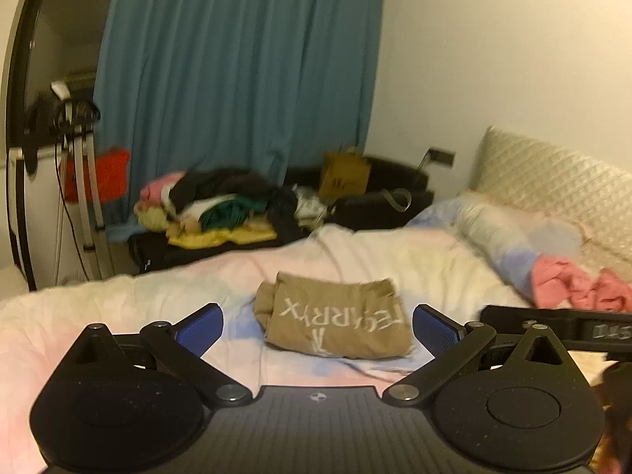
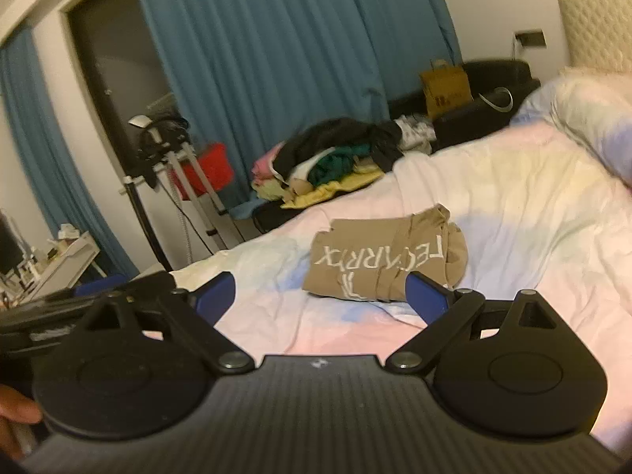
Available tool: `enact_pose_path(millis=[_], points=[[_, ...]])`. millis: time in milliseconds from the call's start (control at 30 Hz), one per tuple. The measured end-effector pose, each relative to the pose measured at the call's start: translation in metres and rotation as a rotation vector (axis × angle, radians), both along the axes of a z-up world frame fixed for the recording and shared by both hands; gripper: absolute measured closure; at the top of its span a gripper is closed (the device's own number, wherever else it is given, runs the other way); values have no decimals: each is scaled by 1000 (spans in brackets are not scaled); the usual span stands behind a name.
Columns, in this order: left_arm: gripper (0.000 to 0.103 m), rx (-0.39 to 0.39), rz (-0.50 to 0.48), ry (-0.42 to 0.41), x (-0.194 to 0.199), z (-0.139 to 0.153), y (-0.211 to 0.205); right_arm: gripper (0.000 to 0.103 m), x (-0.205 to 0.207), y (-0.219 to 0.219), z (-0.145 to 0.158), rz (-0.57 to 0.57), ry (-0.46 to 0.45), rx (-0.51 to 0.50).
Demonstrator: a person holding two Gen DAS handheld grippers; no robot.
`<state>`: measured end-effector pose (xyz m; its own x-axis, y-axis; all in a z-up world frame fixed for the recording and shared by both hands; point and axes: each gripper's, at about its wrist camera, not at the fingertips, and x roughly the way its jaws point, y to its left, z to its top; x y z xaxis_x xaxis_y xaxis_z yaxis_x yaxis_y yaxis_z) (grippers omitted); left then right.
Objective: Fold clothes
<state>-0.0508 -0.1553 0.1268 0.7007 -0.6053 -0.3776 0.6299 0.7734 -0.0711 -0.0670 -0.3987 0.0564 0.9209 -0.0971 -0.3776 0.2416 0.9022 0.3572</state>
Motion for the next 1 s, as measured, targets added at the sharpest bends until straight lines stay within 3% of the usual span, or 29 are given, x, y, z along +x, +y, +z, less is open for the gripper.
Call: enact_pose_path(millis=[333, 567, 767, 1000], points=[[0, -36, 73, -98, -60, -8, 55, 9, -29, 55, -27, -37, -106, -158], [0, -38, 110, -94, -56, -32, 71, 9, -16, 72, -50, -48, -99, -218], [0, -10, 117, -30, -43, -59, 69, 9, -11, 77, -59, -56, -84, -256], [0, 4, 112, -15, -40, -68, 66, 9, -5, 82, -68, -40, -39, -289]])
